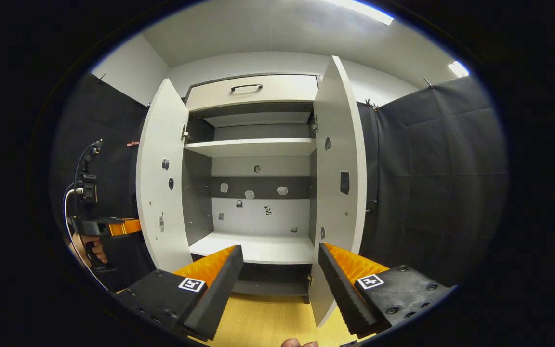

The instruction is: Open the right door of the double-door shoe cabinet with the right hand, and open the left door with the left hand.

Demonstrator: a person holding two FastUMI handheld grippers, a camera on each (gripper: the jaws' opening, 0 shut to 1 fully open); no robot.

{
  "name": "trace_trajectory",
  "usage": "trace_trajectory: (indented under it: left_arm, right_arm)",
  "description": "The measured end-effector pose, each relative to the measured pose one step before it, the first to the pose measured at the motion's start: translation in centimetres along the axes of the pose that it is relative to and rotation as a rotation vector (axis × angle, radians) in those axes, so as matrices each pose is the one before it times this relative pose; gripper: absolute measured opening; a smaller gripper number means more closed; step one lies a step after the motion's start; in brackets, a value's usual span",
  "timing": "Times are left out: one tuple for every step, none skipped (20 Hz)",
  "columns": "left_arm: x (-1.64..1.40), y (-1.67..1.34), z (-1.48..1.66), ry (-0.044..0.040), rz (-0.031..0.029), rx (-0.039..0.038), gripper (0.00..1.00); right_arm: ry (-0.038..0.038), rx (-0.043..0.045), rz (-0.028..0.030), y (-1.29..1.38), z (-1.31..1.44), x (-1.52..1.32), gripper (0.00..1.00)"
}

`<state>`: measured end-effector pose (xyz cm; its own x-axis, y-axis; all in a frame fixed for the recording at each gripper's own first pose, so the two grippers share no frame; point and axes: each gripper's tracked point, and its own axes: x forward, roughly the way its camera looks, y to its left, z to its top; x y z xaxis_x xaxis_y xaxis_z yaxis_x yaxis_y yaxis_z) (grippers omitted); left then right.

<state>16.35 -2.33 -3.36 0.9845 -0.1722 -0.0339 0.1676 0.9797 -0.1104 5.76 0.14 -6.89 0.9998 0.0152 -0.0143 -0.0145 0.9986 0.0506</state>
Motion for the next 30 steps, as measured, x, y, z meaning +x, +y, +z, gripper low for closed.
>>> trace_trajectory:
  left_arm:
    - [-0.05,0.179,0.065,-0.00101,0.00245,-0.00055,0.16]
    - [-0.068,0.201,-0.084,0.00076,0.00464,0.00148,0.16]
    - [-0.043,0.243,0.009,0.00088,0.00373,0.00224,0.15]
    - [0.014,0.332,-0.125,0.00492,0.00364,0.00255,0.15]
    - [0.012,0.345,-0.199,0.00834,0.0047,-0.00071,0.15]
    - [-0.144,0.277,-0.167,0.0073,0.00729,-0.00226,0.15]
    - [-0.078,0.4,-0.007,0.00055,0.0108,0.00041,0.15]
    - [0.024,0.457,0.065,-0.00104,0.01115,0.00207,0.14]
    - [-0.003,0.63,0.055,0.00117,0.01696,0.00339,0.12]
    - [0.02,0.635,0.203,-0.00765,0.01236,0.00202,0.16]
    - [0.134,-0.105,-0.216,0.01122,-0.01672,-0.00367,0.13]
    - [-0.231,-0.48,-0.012,0.00331,-0.02346,-0.01502,0.0]
    - [0.086,-0.273,-0.113,0.00529,-0.01366,-0.00921,0.12]
    - [-0.098,-0.049,-0.043,0.00007,-0.00474,0.00279,0.06]
    - [0.028,0.202,0.094,-0.00113,0.0005,0.00269,0.07]
    - [-0.039,0.119,0.048,-0.00193,0.00559,0.00104,0.07]
    - [-0.096,-0.019,-0.051,0.00097,0.0026,-0.00096,0.07]
    - [-0.127,-0.087,0.03,-0.0001,0.00068,0.0046,0.07]
    - [-0.092,0.133,-0.021,-0.00007,0.00499,0.01179,0.07]
    - [-0.174,0.186,0.092,-0.00324,0.00709,0.0148,0.07]
    - [-0.072,0.164,0.085,-0.0043,0.00549,0.01204,0.06]
    - [-0.154,0.097,0.108,-0.00248,0.00452,0.00573,0.12]
    - [-0.248,-0.028,0.079,-0.00292,0.00045,0.00283,0.06]
    - [-0.114,-0.049,0.111,-0.00172,0.00321,0.00125,0.07]
    - [-0.261,-0.071,-0.072,-0.00051,0.00478,0.00229,0.1]
    - [-0.255,0.033,0.105,-0.00176,0.0059,0.00303,0.12]
    - [-0.227,-0.044,0.17,-0.00225,0.00362,0.00342,0.19]
    - [-0.17,0.046,0.154,-0.00677,0.00514,0.00384,0.17]
    - [-0.259,-0.016,0.3,-0.00893,0.00682,0.00297,0.3]
    - [-0.061,-0.035,0.181,-0.00933,0.00572,0.00547,0.39]
  right_arm:
    - [-0.00086,-0.00059,0.00087,0.161,-0.022,0.165,0.98]
    - [0.00026,-0.00084,-0.00055,0.038,-0.047,0.053,0.98]
    - [0.00034,0.00115,0.0019,0.13,-0.048,0.127,0.98]
    - [-0.00005,0.00342,0.00155,0.1,-0.011,-0.047,0.98]
    - [0.00019,0.00343,0.00248,0.159,-0.015,0.048,0.98]
    - [0.00174,0.00211,0.00149,0.154,-0.052,-0.062,0.98]
    - [-0.00139,-0.0006,0.00064,0.191,0.012,0.101,0.98]
    - [0.00021,-0.00387,-0.00132,0.012,-0.012,-0.057,0.98]
    - [-0.00043,-0.00406,-0.00126,0.013,-0.116,0.112,0.98]
    - [-0.00012,-0.00258,-0.00234,-0.021,-0.073,-0.007,0.98]
    - [-0.00142,0.00059,-0.00202,0.035,0.039,0.109,0.98]
    - [0.00044,0.00277,-0.00148,-0.022,0.009,-0.046,0.98]
    - [0.00054,0.0031,-0.00224,0.078,-0.003,-0.004,0.98]
    - [0.00131,0.00251,-0.00242,-0.002,-0.045,-0.104,0.98]
    - [0.00096,0.00299,-0.00127,0.006,0.003,0.115,0.98]
    - [0.00145,-0.00034,0.0,-0.06,0.003,-0.109,0.98]
    - [0.00141,-0.00318,-0.00135,-0.029,-0.067,0.076,0.98]
    - [0.00242,-0.00362,0.0,-0.126,-0.008,-0.11,0.98]
    - [0.00303,-0.00121,0.00122,0.028,-0.083,0.045,0.98]
    - [0.00275,0.00255,0.00238,0.024,-0.062,-0.045,0.98]
    - [0.00362,0.00368,0.00275,0.088,-0.054,0.065,0.98]
    - [0.00391,0.00357,0.00277,0.022,-0.036,-0.056,0.98]
    - [0.00374,0.00085,0.00201,0.073,-0.09,0.109,0.98]
    - [0.00148,-0.00083,0.00151,-0.019,0.012,0.007,0.98]
    - [0.00256,-0.00057,0.00308,0.031,-0.094,0.113,0.98]
    - [0.00058,-0.00062,0.00238,-0.098,0.072,-0.029,0.98]
    - [-0.00107,-0.00116,0.00153,0.012,0.054,0.069,0.98]
    - [-0.00212,-0.0008,-0.00098,-0.113,0.098,0.024,0.98]
    - [0.00011,0.00114,-0.00022,-0.016,-0.025,0.131,0.98]
    - [0.00003,0.00171,0.00035,-0.1,0.014,0.016,0.98]
